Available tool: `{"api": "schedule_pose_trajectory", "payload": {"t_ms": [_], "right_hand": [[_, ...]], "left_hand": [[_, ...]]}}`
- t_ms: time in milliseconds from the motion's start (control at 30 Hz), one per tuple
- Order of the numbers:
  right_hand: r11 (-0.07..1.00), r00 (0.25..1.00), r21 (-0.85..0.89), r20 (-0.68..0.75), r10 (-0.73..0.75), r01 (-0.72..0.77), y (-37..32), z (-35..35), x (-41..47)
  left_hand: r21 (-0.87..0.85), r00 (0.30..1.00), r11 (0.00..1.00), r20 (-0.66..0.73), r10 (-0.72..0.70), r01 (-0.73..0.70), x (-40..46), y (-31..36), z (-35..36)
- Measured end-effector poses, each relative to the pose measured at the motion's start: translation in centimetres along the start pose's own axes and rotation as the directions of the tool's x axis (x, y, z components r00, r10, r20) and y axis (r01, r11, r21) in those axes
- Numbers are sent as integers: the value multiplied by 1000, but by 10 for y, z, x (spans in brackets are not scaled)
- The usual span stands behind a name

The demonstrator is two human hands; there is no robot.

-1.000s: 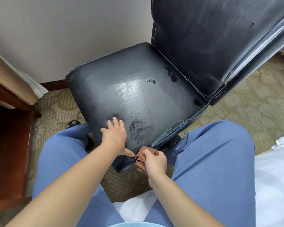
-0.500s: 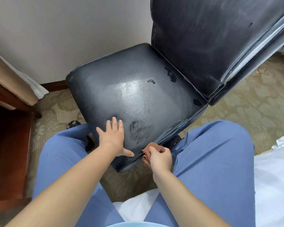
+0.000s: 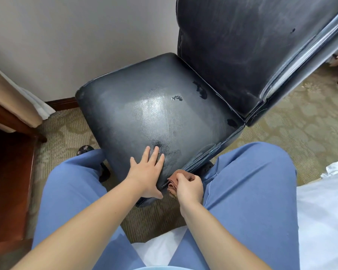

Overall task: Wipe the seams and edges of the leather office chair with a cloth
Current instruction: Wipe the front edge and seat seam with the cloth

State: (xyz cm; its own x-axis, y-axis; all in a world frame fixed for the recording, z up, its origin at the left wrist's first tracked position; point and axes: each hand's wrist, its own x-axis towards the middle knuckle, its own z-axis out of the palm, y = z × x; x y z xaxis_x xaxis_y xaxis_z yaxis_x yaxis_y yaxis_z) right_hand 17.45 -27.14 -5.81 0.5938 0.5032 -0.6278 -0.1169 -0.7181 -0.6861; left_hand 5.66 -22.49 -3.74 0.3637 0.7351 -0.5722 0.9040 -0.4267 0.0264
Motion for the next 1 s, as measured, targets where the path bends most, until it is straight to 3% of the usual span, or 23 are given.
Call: {"api": "schedule_pose_trajectory", "payload": {"t_ms": [67, 233, 367, 533, 700, 867, 1000], "right_hand": [[999, 999, -18, -38, -34, 34, -1, -3, 5], [998, 990, -63, 139, 26, -17, 3, -2, 1], [999, 998, -6, -28, -48, 48, 4, -1, 4], [999, 991, 19, 123, 48, -51, 1, -3, 1], [997, 999, 70, 3, -42, 42, 3, -2, -2], [1000, 986, 23, 164, -4, 0, 0, -3, -5], [992, 1000, 123, 11, -17, 15, -3, -5, 3]], "left_hand": [[20, 1000, 1000, -17, -21, 21, 1, 4, 1], [4, 997, 997, -12, -75, 75, 4, 8, 2], [3, 996, 996, -1, -85, 85, 4, 8, 2], [4, 995, 995, 2, -103, 103, 3, 8, 2], [-9, 993, 993, -6, -117, 116, 4, 5, 3], [-16, 990, 990, -2, -138, 138, 3, 4, 4], [10, 989, 989, 1, -146, 146, 1, 4, 2]]}}
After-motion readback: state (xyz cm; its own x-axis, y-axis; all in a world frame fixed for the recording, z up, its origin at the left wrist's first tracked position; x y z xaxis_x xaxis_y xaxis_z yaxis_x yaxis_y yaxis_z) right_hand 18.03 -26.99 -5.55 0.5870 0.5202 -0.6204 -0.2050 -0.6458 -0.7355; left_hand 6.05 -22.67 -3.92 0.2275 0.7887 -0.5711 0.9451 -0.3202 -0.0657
